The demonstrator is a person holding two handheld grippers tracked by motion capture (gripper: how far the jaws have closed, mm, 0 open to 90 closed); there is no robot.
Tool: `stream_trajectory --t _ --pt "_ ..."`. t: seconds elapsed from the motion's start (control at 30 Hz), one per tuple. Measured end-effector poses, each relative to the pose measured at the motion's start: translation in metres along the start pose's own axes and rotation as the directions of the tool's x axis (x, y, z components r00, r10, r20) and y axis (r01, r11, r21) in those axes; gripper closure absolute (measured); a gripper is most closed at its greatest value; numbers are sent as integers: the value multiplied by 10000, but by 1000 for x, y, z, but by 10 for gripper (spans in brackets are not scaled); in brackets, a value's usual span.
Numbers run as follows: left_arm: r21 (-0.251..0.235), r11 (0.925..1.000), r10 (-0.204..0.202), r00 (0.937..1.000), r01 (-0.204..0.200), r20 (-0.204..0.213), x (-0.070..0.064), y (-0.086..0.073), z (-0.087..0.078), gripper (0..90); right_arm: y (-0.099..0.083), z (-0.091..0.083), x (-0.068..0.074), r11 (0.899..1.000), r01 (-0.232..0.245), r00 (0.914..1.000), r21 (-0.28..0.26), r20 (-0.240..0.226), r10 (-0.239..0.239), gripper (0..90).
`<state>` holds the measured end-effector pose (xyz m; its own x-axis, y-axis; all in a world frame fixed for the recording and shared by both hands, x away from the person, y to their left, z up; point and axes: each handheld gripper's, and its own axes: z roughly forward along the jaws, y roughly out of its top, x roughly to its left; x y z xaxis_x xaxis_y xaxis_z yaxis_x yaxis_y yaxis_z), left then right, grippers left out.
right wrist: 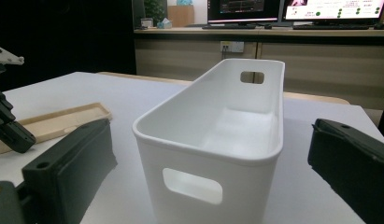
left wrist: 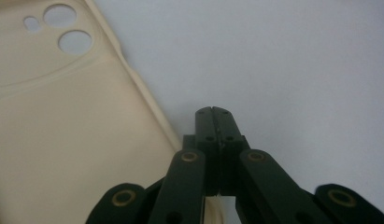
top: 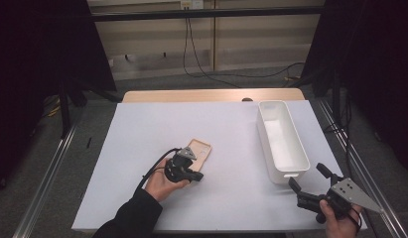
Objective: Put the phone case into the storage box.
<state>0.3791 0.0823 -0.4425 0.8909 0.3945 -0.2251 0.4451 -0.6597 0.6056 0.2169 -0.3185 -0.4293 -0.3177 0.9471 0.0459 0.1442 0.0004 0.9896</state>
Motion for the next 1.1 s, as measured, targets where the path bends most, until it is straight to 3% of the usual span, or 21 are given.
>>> stream_trajectory --t 0.13,0.3,0.53,0.73,0.93,1.1 --pt "-15 10000 -64 10000 64 44 1 -2 -2 900 0 0 0 10000 -4 10000 -3 0 4 0" --pt "-53 9998 193 9998 -193 -107 0 -3 -2 900 0 0 0 10000 15 10000 5 6 -15 0" --pt "-595 9971 457 9988 -467 -185 -3 -1 -7 890 0 0 0 10000 12 10000 -15 -6 -12 0" --pt "-1616 9839 702 9967 -758 -397 -8 -2 -20 805 0 0 0 10000 13 10000 -15 -15 -13 0" --pt "-2510 9640 689 9942 -877 -828 -13 -6 -31 598 0 -1 0 10000 18 10000 -17 -4 -18 0" --pt "-2885 9536 560 9923 -861 -1108 -16 -10 -37 438 0 -1 0 10000 -9 10000 -38 -6 9 0"
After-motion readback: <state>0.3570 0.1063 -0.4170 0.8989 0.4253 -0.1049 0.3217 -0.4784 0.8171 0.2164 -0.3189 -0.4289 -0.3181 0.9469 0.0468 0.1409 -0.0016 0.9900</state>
